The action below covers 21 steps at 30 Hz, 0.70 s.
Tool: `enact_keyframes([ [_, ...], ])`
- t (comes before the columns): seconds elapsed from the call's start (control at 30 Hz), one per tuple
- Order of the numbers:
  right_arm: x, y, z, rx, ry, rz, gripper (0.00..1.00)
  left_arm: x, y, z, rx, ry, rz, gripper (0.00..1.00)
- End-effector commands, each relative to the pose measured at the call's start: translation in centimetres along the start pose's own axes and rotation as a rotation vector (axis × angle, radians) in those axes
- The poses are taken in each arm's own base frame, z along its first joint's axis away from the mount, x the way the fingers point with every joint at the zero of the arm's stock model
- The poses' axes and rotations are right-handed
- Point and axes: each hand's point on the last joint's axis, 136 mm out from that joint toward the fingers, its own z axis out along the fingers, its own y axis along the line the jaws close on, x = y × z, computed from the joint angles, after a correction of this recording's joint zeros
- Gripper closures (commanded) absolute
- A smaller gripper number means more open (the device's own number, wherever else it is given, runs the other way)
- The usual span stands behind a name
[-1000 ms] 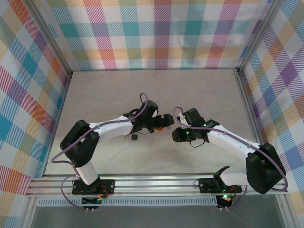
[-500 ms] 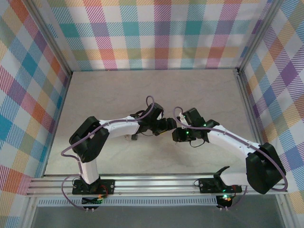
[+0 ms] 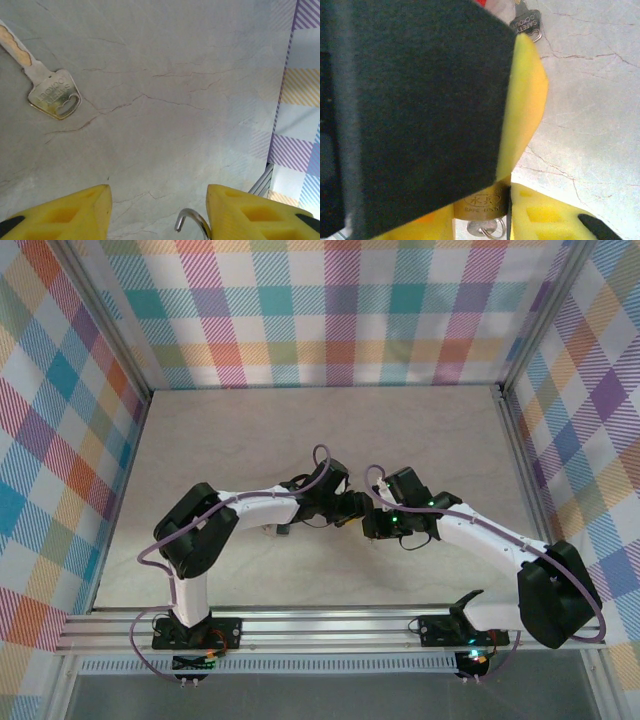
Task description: Lock with the key
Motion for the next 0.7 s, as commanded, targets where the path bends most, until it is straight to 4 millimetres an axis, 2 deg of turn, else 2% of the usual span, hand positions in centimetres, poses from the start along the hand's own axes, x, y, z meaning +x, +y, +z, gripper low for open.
enact_keyframes([
  [0.0, -0.1, 0.3, -0.2, -0.022, -0.012, -0.03, 0.74, 0.8, -1.3, 0.7, 0.036, 0.03, 0.005, 0.5],
  [0.67, 0.0, 0.4, 0.0, -0.025, -0.006, -0.034, 0.74, 1.5, -2.6, 1.3, 0.083, 0.063, -0.002, 0.69],
])
